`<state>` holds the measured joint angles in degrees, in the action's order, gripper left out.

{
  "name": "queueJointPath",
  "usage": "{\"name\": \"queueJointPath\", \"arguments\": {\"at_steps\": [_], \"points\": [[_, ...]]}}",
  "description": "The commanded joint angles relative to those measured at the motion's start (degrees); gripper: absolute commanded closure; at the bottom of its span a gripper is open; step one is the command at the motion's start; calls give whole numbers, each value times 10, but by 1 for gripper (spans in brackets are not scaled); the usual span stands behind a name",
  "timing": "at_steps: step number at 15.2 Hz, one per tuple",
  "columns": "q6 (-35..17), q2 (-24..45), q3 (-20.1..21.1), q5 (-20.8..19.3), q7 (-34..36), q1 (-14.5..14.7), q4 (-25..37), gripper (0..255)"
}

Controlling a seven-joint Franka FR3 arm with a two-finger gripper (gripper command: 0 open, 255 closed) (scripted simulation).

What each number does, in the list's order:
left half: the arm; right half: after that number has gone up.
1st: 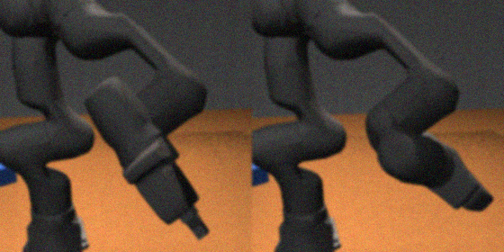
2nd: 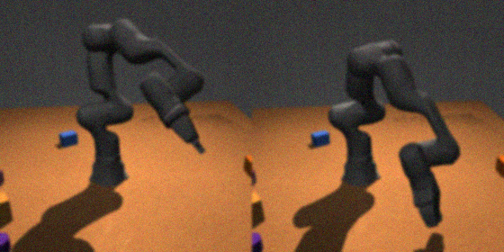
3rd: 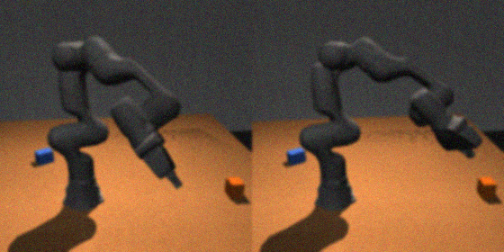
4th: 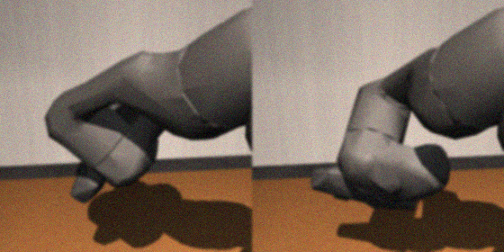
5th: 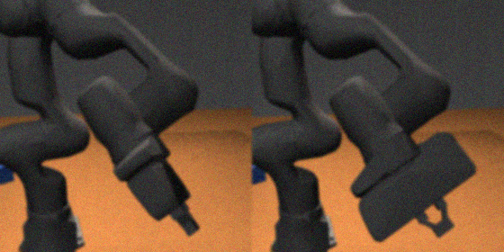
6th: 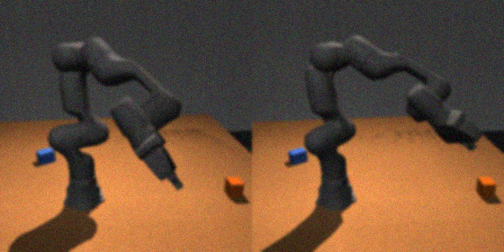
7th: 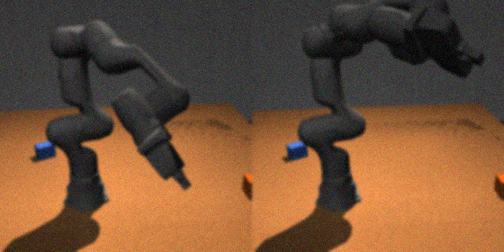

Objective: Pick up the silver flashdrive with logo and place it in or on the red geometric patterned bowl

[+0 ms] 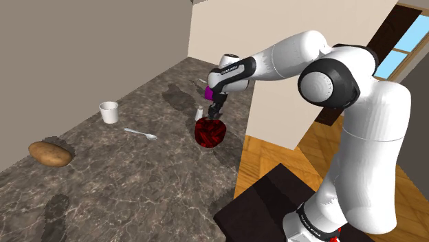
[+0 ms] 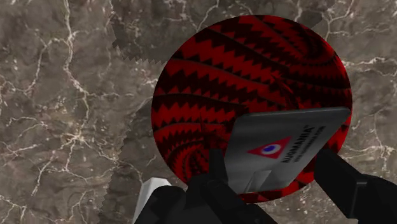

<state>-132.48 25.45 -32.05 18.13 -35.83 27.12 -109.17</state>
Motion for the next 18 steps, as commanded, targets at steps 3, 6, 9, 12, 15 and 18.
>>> {"name": "queueJointPath", "arguments": {"at_steps": [3, 6, 9, 12, 15, 18], "points": [[-21, 18, 9, 13, -6, -5, -5, 255], [-37, 33, 17, 25, -14, -10, -7, 255], [-53, 49, 25, 36, -21, -17, -8, 255], [-70, 68, 35, 49, -29, -24, -8, 255], [-70, 68, 35, 49, -29, -24, -8, 255], [-70, 68, 35, 49, -29, -24, -8, 255]]}}
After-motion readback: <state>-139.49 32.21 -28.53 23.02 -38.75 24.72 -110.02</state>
